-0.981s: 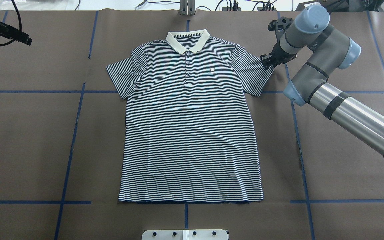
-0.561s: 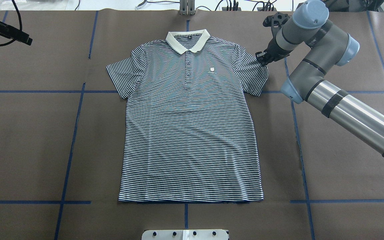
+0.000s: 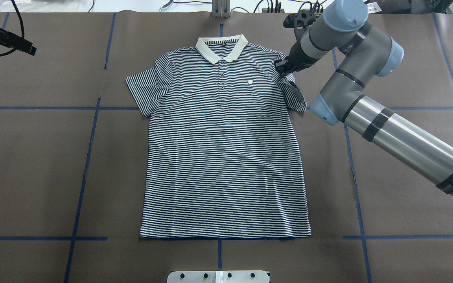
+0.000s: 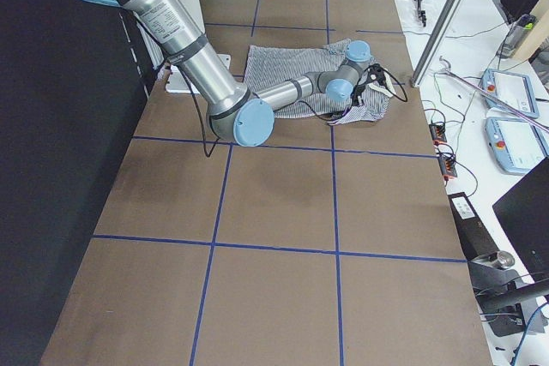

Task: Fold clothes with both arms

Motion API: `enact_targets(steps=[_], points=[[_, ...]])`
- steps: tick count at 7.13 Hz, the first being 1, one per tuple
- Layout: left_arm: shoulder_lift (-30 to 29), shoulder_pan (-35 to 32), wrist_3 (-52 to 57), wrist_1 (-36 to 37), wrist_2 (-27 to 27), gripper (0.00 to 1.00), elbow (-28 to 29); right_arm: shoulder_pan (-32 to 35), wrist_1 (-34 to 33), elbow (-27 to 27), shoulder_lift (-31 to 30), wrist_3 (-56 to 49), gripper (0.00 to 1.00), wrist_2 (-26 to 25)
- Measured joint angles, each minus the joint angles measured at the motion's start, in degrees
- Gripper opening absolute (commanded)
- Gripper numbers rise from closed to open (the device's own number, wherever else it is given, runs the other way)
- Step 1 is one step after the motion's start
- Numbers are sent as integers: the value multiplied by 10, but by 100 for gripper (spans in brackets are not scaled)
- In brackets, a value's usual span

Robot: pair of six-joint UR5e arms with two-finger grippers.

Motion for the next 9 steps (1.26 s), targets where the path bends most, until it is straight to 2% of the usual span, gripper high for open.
enact_targets(steps=[2, 4, 5, 6, 9], points=[[2, -1, 1, 0, 0, 100, 0, -22, -2, -76, 76, 20, 0, -39], [2, -1, 0, 0, 0, 100, -1, -36, -2, -151, 124, 23, 0, -75], [2, -1, -1, 0, 0, 100, -1, -39, -1, -165, 132, 24, 42, -85], [1, -1, -1, 0, 0, 100, -2, -41, 0, -171, 135, 24, 99, -90], [-12, 6, -34, -1, 6, 100, 4, -46, 0, -155, 133, 48, 100, -86]])
